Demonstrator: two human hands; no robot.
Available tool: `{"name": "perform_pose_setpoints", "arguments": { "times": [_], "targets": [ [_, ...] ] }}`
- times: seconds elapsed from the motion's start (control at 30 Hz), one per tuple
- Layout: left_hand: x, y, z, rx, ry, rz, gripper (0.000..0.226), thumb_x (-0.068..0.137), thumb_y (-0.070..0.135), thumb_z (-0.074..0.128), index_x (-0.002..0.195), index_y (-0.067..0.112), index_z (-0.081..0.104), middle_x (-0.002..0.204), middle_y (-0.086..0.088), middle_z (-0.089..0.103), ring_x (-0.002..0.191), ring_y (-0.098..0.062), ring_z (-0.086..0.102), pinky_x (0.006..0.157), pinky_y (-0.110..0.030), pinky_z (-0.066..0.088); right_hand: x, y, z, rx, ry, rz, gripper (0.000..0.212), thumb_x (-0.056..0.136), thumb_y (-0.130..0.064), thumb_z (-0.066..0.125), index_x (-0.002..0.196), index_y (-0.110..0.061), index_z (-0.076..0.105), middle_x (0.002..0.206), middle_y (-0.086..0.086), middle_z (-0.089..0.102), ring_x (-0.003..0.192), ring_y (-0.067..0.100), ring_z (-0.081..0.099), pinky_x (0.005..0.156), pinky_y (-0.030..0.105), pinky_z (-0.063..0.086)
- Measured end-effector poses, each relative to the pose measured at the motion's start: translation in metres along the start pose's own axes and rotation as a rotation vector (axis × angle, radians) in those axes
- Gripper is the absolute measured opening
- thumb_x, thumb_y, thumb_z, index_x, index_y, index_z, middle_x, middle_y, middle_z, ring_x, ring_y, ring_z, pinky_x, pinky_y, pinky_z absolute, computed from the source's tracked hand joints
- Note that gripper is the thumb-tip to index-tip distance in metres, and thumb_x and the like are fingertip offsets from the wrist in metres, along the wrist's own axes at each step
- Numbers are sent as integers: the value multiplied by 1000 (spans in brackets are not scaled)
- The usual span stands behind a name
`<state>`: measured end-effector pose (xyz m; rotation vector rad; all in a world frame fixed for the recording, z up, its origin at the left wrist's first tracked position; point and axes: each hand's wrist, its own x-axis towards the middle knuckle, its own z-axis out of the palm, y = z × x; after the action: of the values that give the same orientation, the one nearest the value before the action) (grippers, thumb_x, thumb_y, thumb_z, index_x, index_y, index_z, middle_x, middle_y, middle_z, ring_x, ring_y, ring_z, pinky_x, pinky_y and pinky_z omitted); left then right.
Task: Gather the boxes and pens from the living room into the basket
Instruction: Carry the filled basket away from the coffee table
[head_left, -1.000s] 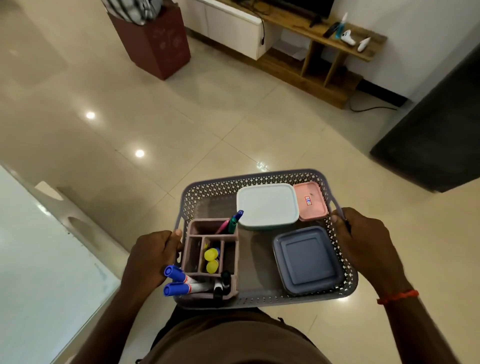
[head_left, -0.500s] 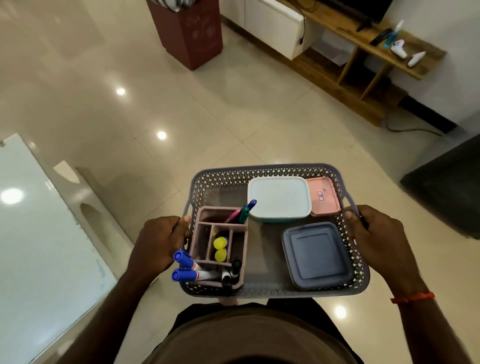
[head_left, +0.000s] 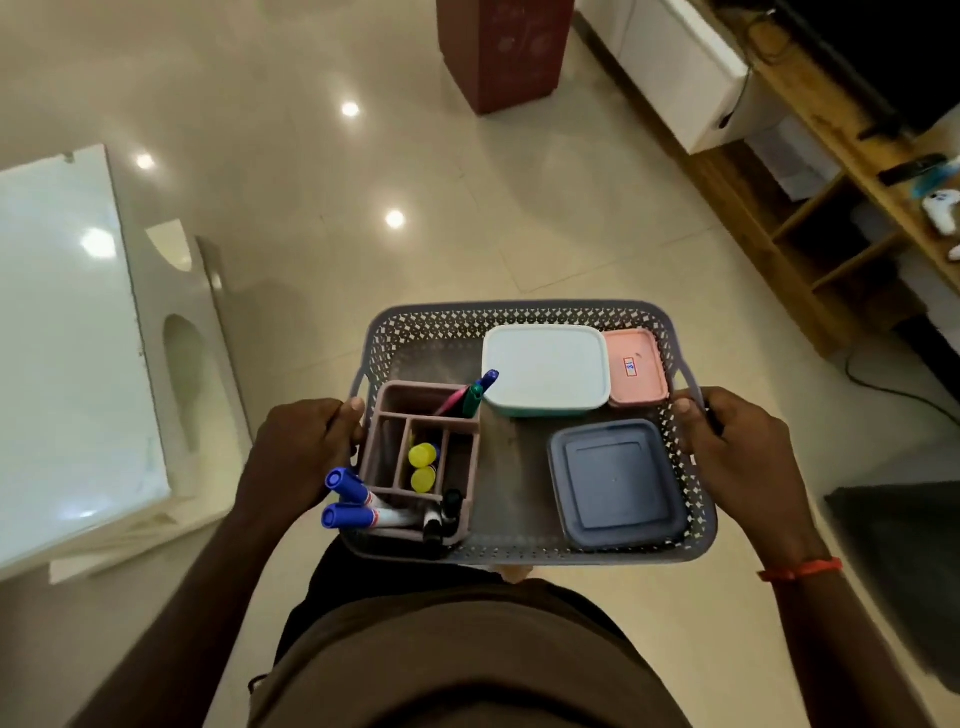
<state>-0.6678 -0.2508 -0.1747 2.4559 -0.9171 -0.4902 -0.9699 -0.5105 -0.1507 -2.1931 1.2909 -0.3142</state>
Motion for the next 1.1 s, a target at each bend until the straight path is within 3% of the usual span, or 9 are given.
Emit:
{"name": "perform_pose_setpoints", "arguments": {
  "times": [0.17, 0.4, 0.63, 0.77, 0.87, 1.0, 1.1],
  "targets": [
    [10, 13, 4, -51, 48, -114, 50, 106, 34, 45, 64, 16, 65, 57, 2, 64, 58, -16, 60, 62, -33, 44, 56, -6, 1, 29, -41, -66, 21, 99, -33, 50, 80, -27, 60, 64, -9, 60, 63, 11, 55, 55, 25, 36],
    [54, 15, 8, -56, 98, -227, 47, 105, 32, 46, 61, 25, 59, 52, 7, 57, 55, -12, 55, 56, -26, 35, 137, -32, 14, 57, -54, -143, 10, 96, -29, 57, 93, -27, 66, 69, -16, 61, 71, -3, 57, 56, 13, 34],
    [113, 18, -3, -37, 135, -267, 46, 105, 31, 45, 62, 25, 58, 54, 10, 56, 55, -8, 54, 56, -22, 33, 223, -64, 26, 1, -110, -227, 18, 99, -29, 52, 99, -21, 67, 70, -10, 62, 65, 4, 55, 56, 21, 37],
    [135, 16, -8, -43, 150, -310, 48, 105, 33, 43, 65, 17, 62, 56, 0, 61, 55, -13, 56, 57, -22, 35, 260, -84, 38, 46, -87, -266, 16, 98, -28, 54, 97, -21, 68, 71, -6, 63, 65, 3, 55, 57, 20, 37],
    [146, 20, -10, -102, 179, -369, 48, 105, 31, 44, 63, 18, 62, 54, 2, 61, 54, -13, 57, 57, -22, 35, 284, -100, 47, 86, -92, -283, 13, 97, -29, 57, 96, -22, 68, 70, -7, 62, 64, 7, 56, 57, 19, 38],
    [163, 27, -12, -158, 222, -484, 48, 105, 33, 44, 62, 21, 61, 57, 3, 64, 56, -13, 59, 58, -23, 39, 333, -120, 55, 120, -172, -343, 11, 94, -31, 60, 95, -23, 69, 71, -4, 65, 65, 12, 58, 59, 17, 41],
    [176, 36, -8, -172, 263, -541, 49, 105, 34, 44, 65, 16, 66, 59, 1, 66, 57, -14, 60, 59, -24, 39, 370, -128, 62, 120, -235, -393, 11, 94, -31, 61, 93, -24, 69, 70, -9, 64, 66, 7, 59, 58, 13, 39]
  ]
}}
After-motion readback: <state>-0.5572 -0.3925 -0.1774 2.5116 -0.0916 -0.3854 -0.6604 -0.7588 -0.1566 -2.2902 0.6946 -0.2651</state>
